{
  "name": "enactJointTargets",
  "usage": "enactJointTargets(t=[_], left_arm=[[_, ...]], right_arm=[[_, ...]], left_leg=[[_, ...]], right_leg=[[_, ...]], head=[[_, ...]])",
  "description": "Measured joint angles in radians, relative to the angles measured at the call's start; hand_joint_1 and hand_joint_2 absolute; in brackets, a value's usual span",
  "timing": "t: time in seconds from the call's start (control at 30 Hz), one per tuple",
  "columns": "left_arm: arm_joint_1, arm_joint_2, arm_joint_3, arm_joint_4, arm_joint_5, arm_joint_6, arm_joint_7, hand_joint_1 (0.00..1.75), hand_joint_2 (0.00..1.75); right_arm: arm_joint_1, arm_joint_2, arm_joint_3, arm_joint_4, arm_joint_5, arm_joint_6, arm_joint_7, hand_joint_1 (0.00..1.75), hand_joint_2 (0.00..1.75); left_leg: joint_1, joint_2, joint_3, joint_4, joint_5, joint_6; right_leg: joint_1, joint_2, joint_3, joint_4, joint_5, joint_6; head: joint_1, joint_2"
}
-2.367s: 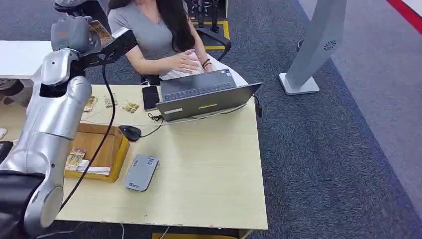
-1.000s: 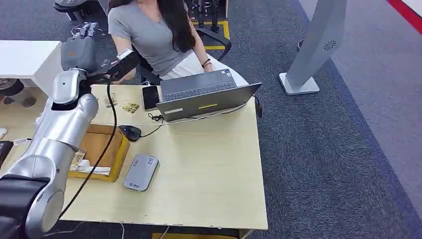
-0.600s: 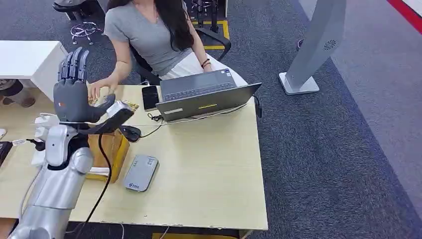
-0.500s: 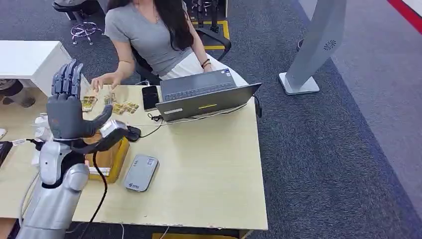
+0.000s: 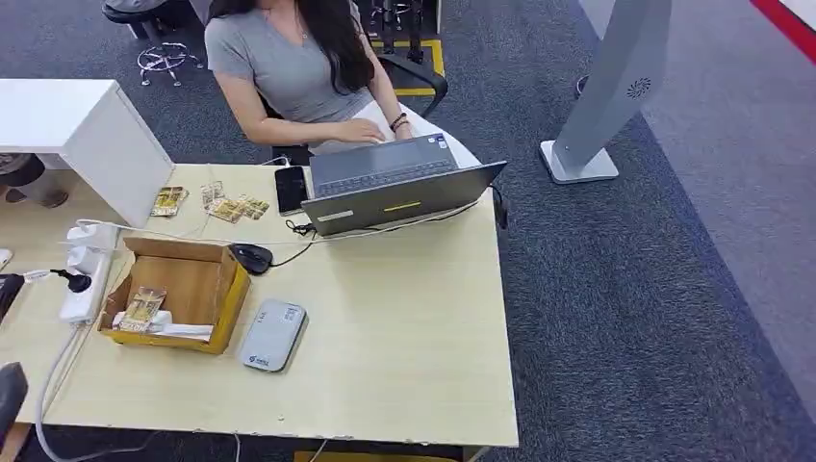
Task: Pass the card to the sensor for recognition and then transmit it.
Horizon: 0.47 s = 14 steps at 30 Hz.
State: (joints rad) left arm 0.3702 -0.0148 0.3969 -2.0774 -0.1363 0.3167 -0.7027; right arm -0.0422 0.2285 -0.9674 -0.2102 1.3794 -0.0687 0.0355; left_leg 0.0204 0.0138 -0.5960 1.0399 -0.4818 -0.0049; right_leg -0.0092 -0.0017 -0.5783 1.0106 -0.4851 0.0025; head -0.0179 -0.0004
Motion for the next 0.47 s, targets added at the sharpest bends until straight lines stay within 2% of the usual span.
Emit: enactJointTargets(t=[0.13,0.23,0.3,0.37,0.4,0.43,0.47], left_arm=[[0.021,-0.052,0.108,-0.033,0.01,-0.013,0.0,0.0,1.75],[0.028,-0.07,0.147,-0.044,0.015,-0.022,0.0,0.0,1.75],[0.013,-0.092,0.183,-0.04,0.07,-0.104,0.0,0.0,1.75],[-0.053,-0.133,0.284,0.026,0.136,-0.273,0.003,0.0,1.75],[-0.089,-0.146,0.338,0.077,0.177,-0.359,0.013,0.0,1.75],[-0.132,-0.149,0.395,0.146,0.204,-0.409,0.017,0.0,1.75],[-0.175,-0.147,0.493,0.271,0.217,-0.443,0.018,0.0,1.75]], right_arm=[[-0.001,0.0,-0.005,0.0,0.0,0.0,-0.003,0.0,0.0],[-0.001,0.0,-0.006,0.0,0.0,0.0,-0.003,0.0,0.0],[-0.001,0.0,-0.006,0.0,0.002,0.0,-0.006,0.0,0.0],[-0.001,0.0,-0.006,0.0,0.004,0.0,-0.012,0.0,0.0],[-0.002,0.0,-0.006,0.0,0.008,0.0,-0.014,0.0,0.0],[-0.001,0.001,-0.006,0.0,0.011,0.0,-0.015,0.0,0.0],[-0.001,0.001,-0.006,0.0,0.014,0.0,-0.015,0.0,0.0]], left_leg=[[0.0,-0.002,0.001,0.0,0.0,0.0],[0.0,-0.002,0.002,0.0,0.0,0.0],[0.0,-0.002,0.002,0.0,0.0,0.0],[-0.001,-0.005,0.001,0.0,0.001,0.001],[0.0,-0.005,0.003,0.0,0.0,0.0],[-0.001,-0.004,0.003,0.0,0.0,0.0],[-0.001,-0.003,0.004,0.0,0.0,0.0]], right_leg=[[0.0,-0.002,0.002,0.0,0.0,0.0],[0.0,-0.002,0.003,0.0,0.0,0.0],[0.0,-0.002,0.003,0.0,0.0,0.0],[0.0,-0.005,0.005,0.0,0.0,0.0],[0.0,-0.005,0.005,0.0,0.0,0.0],[0.0,-0.004,0.005,0.0,0.0,0.0],[0.0,-0.003,0.005,0.001,0.0,0.0]], head=[[0.0,0.0],[0.001,0.0],[0.0,0.0],[0.0,0.0],[0.002,0.0],[0.005,0.0],[0.003,0.0]])
